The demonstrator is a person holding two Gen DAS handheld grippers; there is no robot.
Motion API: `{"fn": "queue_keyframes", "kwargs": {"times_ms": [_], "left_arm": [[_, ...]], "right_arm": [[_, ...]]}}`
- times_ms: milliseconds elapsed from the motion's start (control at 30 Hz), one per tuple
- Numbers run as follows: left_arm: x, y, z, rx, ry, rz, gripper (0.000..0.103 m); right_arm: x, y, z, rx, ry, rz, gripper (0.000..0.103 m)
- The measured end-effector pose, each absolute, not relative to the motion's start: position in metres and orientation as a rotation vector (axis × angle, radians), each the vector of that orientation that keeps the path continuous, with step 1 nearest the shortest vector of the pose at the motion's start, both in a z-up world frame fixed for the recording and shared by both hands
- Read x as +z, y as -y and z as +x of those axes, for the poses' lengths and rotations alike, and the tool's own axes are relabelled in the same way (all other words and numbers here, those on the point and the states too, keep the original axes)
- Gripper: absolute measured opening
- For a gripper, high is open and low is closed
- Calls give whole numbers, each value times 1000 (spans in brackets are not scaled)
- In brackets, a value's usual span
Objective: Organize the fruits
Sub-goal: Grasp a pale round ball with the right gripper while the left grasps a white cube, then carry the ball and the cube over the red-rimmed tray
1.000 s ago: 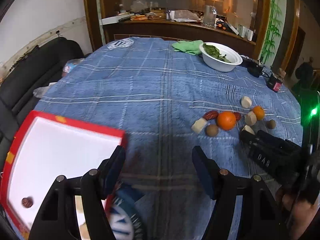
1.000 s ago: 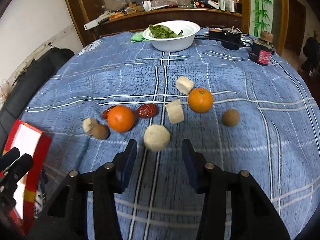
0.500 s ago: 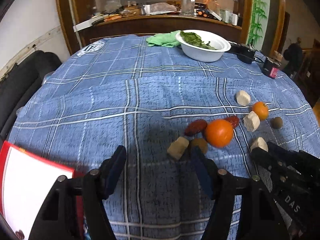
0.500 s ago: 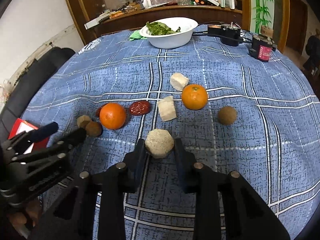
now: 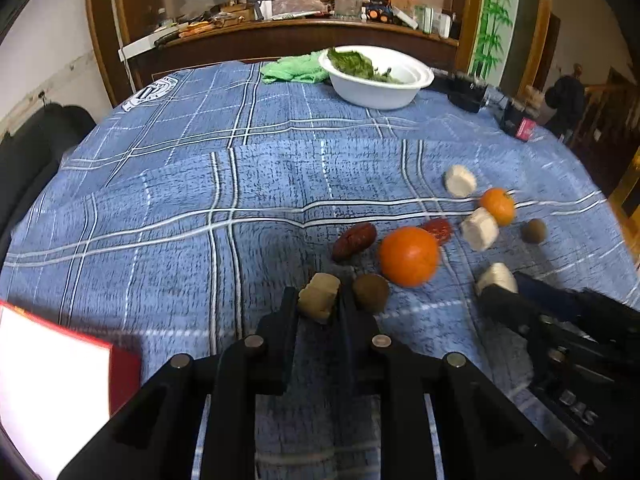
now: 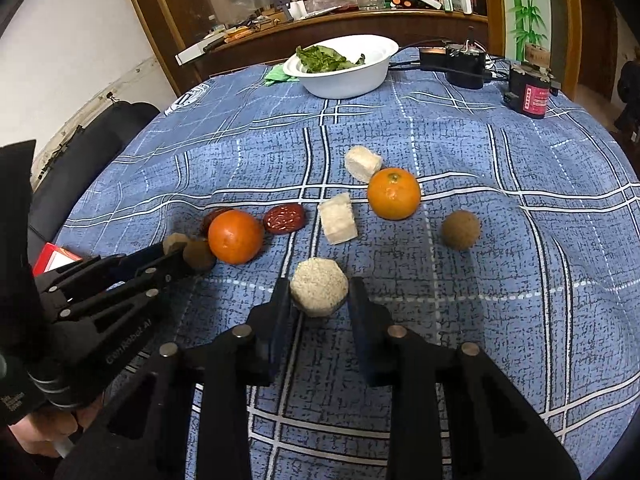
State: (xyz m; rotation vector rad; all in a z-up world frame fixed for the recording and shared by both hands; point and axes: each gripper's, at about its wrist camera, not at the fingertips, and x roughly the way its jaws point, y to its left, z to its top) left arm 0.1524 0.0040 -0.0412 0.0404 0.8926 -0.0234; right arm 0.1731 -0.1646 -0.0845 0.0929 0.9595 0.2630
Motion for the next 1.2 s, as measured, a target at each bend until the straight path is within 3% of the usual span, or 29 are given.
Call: {"fn": "queue_keyframes", "kwargs": {"times_ms": [833, 1200], "left_arm": [[-5, -35, -6, -49, -819, -116, 18], [13, -99, -46, 105, -745, -189, 18]], "right_arm": [[-37, 139, 65, 317, -865, 19, 31], [-16, 80, 33, 463, -816, -35, 31]]}}
